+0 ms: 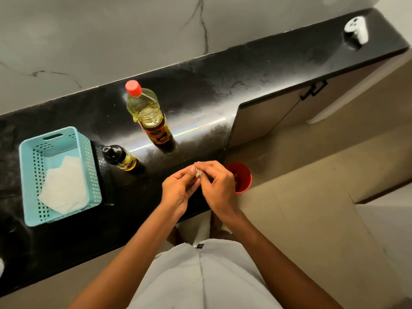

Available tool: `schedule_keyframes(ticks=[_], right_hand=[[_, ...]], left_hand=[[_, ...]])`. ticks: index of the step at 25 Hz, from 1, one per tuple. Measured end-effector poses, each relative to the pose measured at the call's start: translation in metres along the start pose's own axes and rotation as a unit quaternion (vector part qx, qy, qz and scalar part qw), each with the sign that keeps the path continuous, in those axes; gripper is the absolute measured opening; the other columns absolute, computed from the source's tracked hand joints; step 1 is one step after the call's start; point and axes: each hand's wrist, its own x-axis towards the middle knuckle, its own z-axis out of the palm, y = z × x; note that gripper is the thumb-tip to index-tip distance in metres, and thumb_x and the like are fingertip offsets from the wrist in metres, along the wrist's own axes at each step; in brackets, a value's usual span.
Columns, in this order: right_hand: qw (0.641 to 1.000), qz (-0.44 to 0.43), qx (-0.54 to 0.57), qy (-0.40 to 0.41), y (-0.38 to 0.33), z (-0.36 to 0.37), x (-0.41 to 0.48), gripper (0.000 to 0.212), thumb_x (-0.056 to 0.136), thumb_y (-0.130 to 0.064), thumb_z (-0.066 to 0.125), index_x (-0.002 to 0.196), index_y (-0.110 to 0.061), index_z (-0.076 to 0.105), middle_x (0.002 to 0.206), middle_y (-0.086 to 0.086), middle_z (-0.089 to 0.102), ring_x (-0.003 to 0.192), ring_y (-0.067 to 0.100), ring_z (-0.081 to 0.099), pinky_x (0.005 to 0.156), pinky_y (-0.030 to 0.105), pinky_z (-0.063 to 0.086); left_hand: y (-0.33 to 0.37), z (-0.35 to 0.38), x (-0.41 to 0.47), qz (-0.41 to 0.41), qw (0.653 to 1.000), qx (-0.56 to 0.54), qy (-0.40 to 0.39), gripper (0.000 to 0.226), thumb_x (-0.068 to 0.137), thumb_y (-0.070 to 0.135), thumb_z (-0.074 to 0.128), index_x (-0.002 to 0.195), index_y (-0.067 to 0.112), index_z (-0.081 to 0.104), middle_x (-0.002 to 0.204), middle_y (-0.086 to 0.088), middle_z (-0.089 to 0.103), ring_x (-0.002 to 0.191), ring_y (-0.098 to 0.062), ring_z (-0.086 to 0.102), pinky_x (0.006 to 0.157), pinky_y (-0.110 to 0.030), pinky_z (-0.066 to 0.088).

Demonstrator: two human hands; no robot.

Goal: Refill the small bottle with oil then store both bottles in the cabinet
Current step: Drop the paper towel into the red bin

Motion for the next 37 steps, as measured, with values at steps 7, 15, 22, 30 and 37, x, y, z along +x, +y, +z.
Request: schedule_keyframes(ticks=[7, 15, 22, 30, 37], right_hand=[[0.997, 0.026, -0.057, 0.052, 0.051, -0.054, -0.008, 0.023, 0.096, 0.0, 0.069, 0.11, -0.011, 0.083, 0.102, 0.001, 0.078, 0.097, 0.019, 0.071, 0.085, 0.043, 0.061], [0.966, 0.186, 0.144, 0.11, 0.062, -0.089, -0.022, 0.026, 0.096, -0.001, 0.074, 0.12, -0.011, 0.08, 0.116, 0.0, 0.07, 0.108, 0.015, 0.072, 0.091, 0.026, 0.061], [0.993, 0.086, -0.074, 0.041, 0.087, -0.118, -0.018, 0.038, 0.094, 0.002, 0.076, 0.131, -0.007, 0.075, 0.105, 0.001, 0.064, 0.09, 0.011, 0.067, 0.079, 0.014, 0.057], [0.984, 0.017, -0.167, 0.055, 0.122, -0.115, 0.003, 0.01, 0.093, -0.005, 0.078, 0.102, -0.003, 0.082, 0.09, 0.006, 0.07, 0.077, 0.019, 0.067, 0.069, 0.02, 0.05], [0.971, 0.058, -0.122, 0.196, 0.175, -0.102, 0.013, 0.011, 0.098, -0.017, 0.079, 0.101, -0.007, 0.08, 0.098, 0.005, 0.075, 0.085, 0.014, 0.072, 0.073, 0.022, 0.057]], left_hand=[[-0.027, 0.049, -0.007, -0.101, 0.985, 0.074, -0.118, 0.024, 0.106, 0.008, 0.06, 0.122, 0.007, 0.077, 0.12, -0.015, 0.08, 0.11, -0.021, 0.077, 0.097, -0.033, 0.063], [-0.045, 0.085, 0.016, -0.114, 0.96, 0.167, -0.195, 0.032, 0.103, 0.012, 0.067, 0.13, -0.004, 0.071, 0.114, -0.016, 0.078, 0.104, -0.019, 0.075, 0.093, -0.031, 0.064], [-0.054, 0.105, 0.029, -0.145, 0.938, 0.222, -0.225, 0.035, 0.095, 0.019, 0.074, 0.122, -0.003, 0.076, 0.112, -0.021, 0.078, 0.102, -0.025, 0.077, 0.095, -0.037, 0.063], [-0.05, 0.112, 0.05, -0.159, 0.945, 0.204, -0.202, 0.027, 0.099, 0.009, 0.071, 0.123, -0.002, 0.076, 0.111, -0.018, 0.079, 0.103, -0.025, 0.077, 0.099, -0.038, 0.062], [-0.065, 0.128, 0.054, -0.079, 0.958, 0.246, -0.126, 0.042, 0.103, 0.013, 0.068, 0.144, 0.008, 0.062, 0.127, -0.011, 0.077, 0.121, -0.023, 0.074, 0.107, -0.037, 0.059]])
